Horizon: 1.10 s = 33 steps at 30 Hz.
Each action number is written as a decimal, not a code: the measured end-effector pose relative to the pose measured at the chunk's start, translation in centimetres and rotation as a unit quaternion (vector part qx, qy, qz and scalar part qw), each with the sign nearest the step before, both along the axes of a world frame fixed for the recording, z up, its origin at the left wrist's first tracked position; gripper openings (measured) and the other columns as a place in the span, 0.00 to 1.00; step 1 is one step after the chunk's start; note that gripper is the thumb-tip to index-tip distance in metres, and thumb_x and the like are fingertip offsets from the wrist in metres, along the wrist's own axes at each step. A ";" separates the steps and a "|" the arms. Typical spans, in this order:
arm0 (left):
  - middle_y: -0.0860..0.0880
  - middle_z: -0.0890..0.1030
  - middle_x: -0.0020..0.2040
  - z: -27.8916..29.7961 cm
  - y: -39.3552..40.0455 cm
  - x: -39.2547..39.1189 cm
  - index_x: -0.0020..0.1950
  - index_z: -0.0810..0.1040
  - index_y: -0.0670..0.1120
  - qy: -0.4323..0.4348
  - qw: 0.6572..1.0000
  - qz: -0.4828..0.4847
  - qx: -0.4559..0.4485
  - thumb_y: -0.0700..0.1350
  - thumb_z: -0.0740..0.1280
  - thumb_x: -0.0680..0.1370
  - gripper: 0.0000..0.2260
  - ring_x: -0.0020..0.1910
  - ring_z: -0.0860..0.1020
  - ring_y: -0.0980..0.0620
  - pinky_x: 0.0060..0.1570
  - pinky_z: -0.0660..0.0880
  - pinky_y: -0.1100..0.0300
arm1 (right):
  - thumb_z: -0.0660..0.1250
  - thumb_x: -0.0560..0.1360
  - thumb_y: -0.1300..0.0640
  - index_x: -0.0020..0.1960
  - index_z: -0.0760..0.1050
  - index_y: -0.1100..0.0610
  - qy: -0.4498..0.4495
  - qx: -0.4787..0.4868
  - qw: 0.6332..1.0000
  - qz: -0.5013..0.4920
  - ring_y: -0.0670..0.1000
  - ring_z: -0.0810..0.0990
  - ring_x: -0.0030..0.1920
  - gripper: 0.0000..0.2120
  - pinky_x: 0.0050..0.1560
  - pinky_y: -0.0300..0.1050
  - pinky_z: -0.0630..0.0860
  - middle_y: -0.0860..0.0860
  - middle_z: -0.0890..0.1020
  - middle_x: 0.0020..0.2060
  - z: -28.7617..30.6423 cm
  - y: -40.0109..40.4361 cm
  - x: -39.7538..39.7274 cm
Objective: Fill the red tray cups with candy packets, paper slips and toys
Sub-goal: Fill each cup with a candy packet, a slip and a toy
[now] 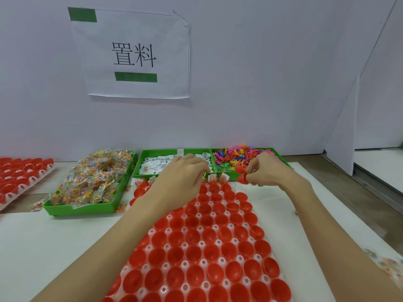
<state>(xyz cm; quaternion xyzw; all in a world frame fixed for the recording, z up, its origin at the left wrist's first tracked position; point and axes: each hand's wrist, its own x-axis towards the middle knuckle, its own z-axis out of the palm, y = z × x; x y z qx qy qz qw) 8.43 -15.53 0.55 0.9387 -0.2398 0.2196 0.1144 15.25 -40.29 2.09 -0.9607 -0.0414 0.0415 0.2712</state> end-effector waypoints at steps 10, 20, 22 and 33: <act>0.49 0.86 0.52 0.3 10.7 -5.3 0.53 0.86 0.45 -0.077 0.971 0.177 -0.140 0.39 0.70 0.79 0.06 0.52 0.81 0.45 0.56 0.76 0.45 | 0.73 0.76 0.58 0.66 0.68 0.48 0.031 -0.068 0.996 0.045 0.44 0.80 0.41 0.23 0.34 0.39 0.73 0.46 0.80 0.42 -1.0 1.0 -0.2; 0.42 0.84 0.51 -4.6 18.0 -7.8 0.47 0.86 0.40 -0.073 0.967 0.243 -0.038 0.35 0.77 0.72 0.05 0.48 0.83 0.36 0.46 0.79 0.39 | 0.72 0.78 0.52 0.60 0.73 0.44 0.025 -0.097 0.991 0.086 0.40 0.80 0.37 0.13 0.34 0.34 0.71 0.45 0.76 0.52 -0.5 1.1 -0.7; 0.41 0.84 0.50 -4.8 18.1 -7.7 0.46 0.86 0.38 -0.092 0.969 0.229 -0.029 0.34 0.77 0.72 0.05 0.46 0.83 0.36 0.45 0.80 0.40 | 0.72 0.78 0.52 0.62 0.73 0.45 0.029 -0.106 0.990 0.087 0.39 0.79 0.39 0.15 0.38 0.37 0.72 0.47 0.79 0.55 -0.5 1.2 -0.8; 0.45 0.82 0.48 -5.0 18.2 -8.8 0.51 0.83 0.39 -0.116 0.962 0.221 -0.115 0.34 0.78 0.72 0.10 0.39 0.82 0.42 0.37 0.77 0.51 | 0.66 0.81 0.54 0.53 0.79 0.44 -0.114 0.013 0.988 0.107 0.46 0.80 0.34 0.07 0.34 0.38 0.70 0.48 0.83 0.34 0.6 3.8 -1.6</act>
